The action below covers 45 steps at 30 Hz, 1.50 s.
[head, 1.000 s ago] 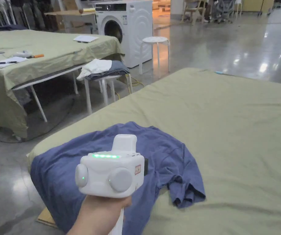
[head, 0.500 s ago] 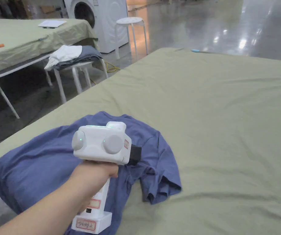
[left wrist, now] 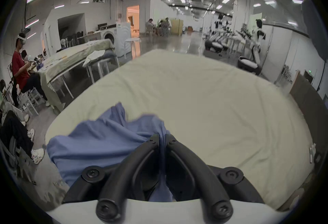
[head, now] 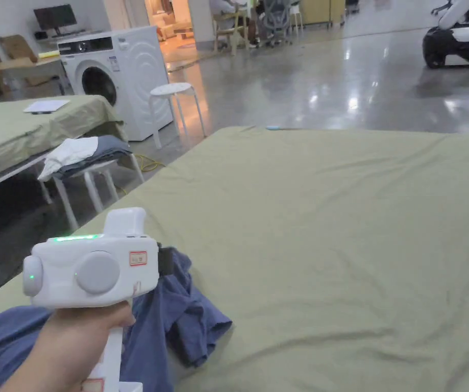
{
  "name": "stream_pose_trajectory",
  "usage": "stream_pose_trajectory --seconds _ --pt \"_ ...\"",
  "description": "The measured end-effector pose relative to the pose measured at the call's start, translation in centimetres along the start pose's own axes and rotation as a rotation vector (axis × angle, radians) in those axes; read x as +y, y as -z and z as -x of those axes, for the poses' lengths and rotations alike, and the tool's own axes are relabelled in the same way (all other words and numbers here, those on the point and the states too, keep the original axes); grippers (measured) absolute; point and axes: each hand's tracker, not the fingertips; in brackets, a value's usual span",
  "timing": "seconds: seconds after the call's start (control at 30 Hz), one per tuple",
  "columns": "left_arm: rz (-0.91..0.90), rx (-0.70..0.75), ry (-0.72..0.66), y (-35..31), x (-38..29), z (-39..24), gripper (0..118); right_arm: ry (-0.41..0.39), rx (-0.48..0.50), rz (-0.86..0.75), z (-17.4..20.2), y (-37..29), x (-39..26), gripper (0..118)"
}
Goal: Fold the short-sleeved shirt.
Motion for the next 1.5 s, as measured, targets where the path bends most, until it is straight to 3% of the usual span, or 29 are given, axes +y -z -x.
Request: stream_pose_trajectory --seconds 0.17,0.23,0.33,0.67,0.9,1.0,1.1,1.13,1.17,1.2,1.23,1.27,1.37,1.5 --pt "-0.137 -0.142 0.140 -7.6 3.3 -8.3 4 0.063 -0.040 -0.065 -1.4 -4.9 1.3 0" --pt "-0.151 -0.256 0.168 -10.1 3.9 -13.1 4 0.068 -0.068 -0.083 -2.2 -7.1 1.6 0" --pt "-0.183 -0.416 0.316 -12.5 3.6 -21.4 3 0.072 -0.127 -0.121 -4.1 -10.8 1.8 0" --pt "-0.013 -0.791 0.531 -11.4 -3.5 -50.8 3 0.137 -0.437 -0.190 -12.1 -23.4 0.2 0" --pt "0.228 -0.820 0.695 -7.0 -14.5 -65.4 3 0.219 -0.601 -0.136 -16.1 -28.5 -3.1 0" --pt "0.313 -0.771 0.730 -4.5 -18.6 -67.5 3 0.235 -0.627 -0.113 -17.1 -29.3 -4.1 0" --pt "0.351 -0.769 0.663 -2.8 -20.5 -66.5 5 0.231 -0.629 -0.083 -17.4 -28.8 -4.5 0" --pt "0.370 -0.766 0.633 -2.2 -20.8 -65.9 13 0.226 -0.621 -0.065 -17.5 -28.4 -4.6 0" --pt "0.382 -0.753 0.616 -1.7 -20.9 -65.2 35 0.218 -0.616 -0.052 -17.4 -28.0 -4.6 0" --pt "0.382 -0.759 0.591 -1.4 -20.9 -64.5 73 0.208 -0.612 -0.046 -17.2 -27.5 -4.5 0" --pt "0.370 -0.750 0.576 -0.8 -20.5 -63.5 97 0.198 -0.608 -0.043 -17.0 -27.2 -4.4 0" --pt "0.356 -0.766 0.550 -0.8 -20.0 -62.2 110 0.185 -0.602 -0.042 -16.7 -26.9 -4.2 0" --pt "0.231 -0.846 0.446 -3.0 -17.3 -55.9 112 0.139 -0.580 -0.031 -15.9 -25.6 -3.7 0" --pt "-0.029 -0.792 0.450 -9.1 -13.5 -43.9 109 0.133 -0.532 -0.037 -14.9 -23.6 -2.3 0"
